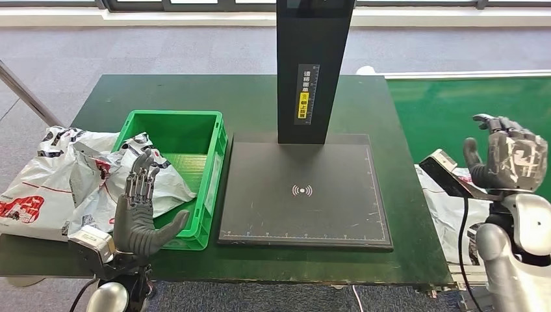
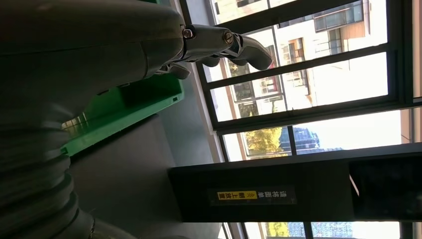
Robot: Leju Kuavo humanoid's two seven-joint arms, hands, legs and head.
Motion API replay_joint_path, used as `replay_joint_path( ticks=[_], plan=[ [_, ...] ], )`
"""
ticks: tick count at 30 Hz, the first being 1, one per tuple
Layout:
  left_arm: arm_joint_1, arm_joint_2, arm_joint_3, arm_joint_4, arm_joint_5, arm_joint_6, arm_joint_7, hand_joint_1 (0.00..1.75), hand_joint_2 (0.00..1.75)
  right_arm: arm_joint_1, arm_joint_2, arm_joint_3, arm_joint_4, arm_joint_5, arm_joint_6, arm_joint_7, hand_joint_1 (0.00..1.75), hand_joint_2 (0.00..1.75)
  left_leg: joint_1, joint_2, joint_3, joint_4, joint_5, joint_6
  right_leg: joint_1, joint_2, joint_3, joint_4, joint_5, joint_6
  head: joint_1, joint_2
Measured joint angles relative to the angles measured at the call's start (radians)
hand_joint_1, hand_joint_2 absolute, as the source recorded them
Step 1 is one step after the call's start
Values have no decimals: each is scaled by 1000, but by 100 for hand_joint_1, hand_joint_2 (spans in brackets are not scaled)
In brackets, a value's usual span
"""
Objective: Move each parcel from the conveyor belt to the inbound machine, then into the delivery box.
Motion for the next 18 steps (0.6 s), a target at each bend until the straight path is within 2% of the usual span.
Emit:
replay_joint_path(
  ticks=[4,8,15,18],
  plan=[
    [-20,0,5,4,3,-9,0,0,175,-8,-6,0,76,-55,103,-21,0,175,0,0,0,0,0,0,0,0,0,0,0,0,0,0],
    [-53,0,6,15,10,-18,5,0,175,-71,-18,6,212,-48,184,-15,0,175,0,0,0,0,0,0,-1,0,0,0,1,0,0,0],
    [-72,1,6,20,26,-19,15,0,175,-247,-19,64,631,-15,175,-45,0,175,0,-2,-1,0,1,1,0,-1,0,0,1,1,0,0],
    [-79,3,6,21,37,-17,19,0,175,-295,-10,87,753,-6,174,-48,0,175,0,-2,-1,0,1,1,0,-2,0,0,1,1,0,0]
  ],
)
